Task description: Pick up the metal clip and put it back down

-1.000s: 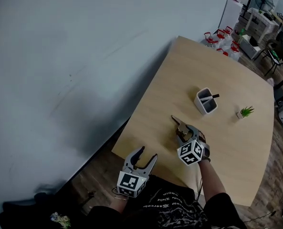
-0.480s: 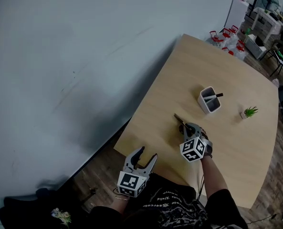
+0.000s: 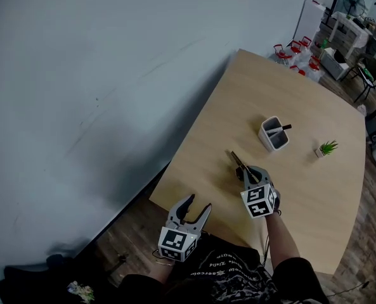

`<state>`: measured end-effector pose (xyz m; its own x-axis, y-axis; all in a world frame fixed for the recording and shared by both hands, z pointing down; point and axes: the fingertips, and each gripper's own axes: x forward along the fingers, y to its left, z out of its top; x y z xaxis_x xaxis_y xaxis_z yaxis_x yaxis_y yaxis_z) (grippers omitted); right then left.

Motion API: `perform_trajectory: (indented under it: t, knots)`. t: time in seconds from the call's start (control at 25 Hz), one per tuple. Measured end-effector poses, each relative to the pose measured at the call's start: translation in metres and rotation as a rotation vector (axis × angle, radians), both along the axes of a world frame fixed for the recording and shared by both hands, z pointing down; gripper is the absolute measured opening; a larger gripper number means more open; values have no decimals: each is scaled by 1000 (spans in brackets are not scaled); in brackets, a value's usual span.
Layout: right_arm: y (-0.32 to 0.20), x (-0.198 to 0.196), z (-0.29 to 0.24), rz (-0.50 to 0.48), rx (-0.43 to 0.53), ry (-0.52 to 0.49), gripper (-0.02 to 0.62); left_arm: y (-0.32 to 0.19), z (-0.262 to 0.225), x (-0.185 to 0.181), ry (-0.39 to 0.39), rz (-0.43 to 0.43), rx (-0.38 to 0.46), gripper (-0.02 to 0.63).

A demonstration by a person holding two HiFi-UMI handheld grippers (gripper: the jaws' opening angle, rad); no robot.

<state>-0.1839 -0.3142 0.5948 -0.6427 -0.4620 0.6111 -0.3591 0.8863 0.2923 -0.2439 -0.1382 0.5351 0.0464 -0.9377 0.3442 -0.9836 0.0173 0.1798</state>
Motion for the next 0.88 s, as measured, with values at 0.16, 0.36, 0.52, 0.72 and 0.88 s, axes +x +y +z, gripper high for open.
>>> perform_trajectory:
  t: [0.16, 0.36, 0.52, 0.72, 0.88]
  knots:
    - [7, 17, -25, 56, -9, -77, 15, -8, -4, 9, 2, 38, 17, 241]
    - [21, 46, -53, 104, 24, -125, 15, -19, -10, 24, 21, 108, 47, 241]
    - [33, 79, -71, 233, 20, -220, 15, -27, -12, 37, 32, 162, 58, 241]
    - [53, 116, -88, 353, 23, -307, 15, -39, -14, 52, 24, 223, 77, 242]
    - [74, 144, -100, 402, 52, -320, 15, -44, -15, 64, 23, 260, 85, 242]
